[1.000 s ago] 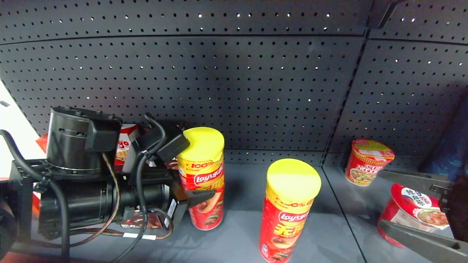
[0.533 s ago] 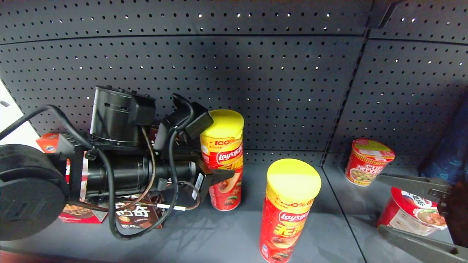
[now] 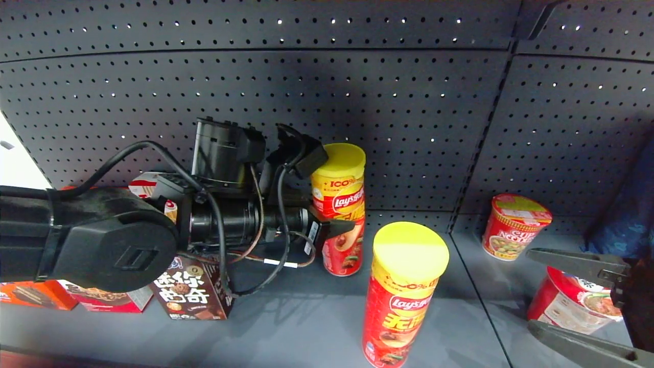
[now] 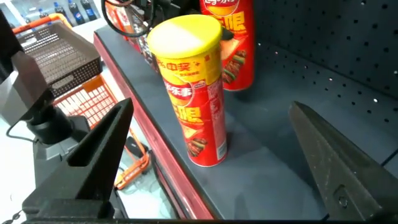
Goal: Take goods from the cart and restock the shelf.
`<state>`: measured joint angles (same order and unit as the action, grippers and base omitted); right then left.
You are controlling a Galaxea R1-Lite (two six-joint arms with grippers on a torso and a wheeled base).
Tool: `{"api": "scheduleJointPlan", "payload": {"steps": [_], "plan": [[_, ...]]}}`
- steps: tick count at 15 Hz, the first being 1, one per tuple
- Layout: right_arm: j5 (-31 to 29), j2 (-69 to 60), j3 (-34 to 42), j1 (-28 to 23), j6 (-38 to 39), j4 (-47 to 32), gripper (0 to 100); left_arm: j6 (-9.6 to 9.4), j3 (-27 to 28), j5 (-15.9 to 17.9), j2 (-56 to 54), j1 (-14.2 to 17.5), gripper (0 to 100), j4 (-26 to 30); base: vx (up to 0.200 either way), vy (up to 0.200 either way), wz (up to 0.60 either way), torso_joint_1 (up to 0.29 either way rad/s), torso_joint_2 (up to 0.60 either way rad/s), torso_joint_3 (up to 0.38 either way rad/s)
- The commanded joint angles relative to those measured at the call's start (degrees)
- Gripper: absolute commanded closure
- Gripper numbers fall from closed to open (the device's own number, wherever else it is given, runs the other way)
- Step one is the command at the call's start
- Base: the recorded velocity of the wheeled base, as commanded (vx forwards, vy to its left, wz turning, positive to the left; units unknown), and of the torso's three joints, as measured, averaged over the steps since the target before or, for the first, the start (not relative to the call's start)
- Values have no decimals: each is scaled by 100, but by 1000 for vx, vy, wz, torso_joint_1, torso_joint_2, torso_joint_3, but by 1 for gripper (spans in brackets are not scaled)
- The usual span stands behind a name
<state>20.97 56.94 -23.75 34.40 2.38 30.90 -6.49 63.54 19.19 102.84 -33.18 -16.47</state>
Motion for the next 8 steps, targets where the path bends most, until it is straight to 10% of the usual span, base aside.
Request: {"api": "scheduleJointPlan", "payload": {"steps": [1,8], "plan": [[4,19,10,-12,0,3,0,-19,106,445,263,58,100,-137,0,0,0,0,0,0],[4,19,19,-21,0,3,0,-327,748,1096,694,216,100,258,0,0,0,0,0,0]]}}
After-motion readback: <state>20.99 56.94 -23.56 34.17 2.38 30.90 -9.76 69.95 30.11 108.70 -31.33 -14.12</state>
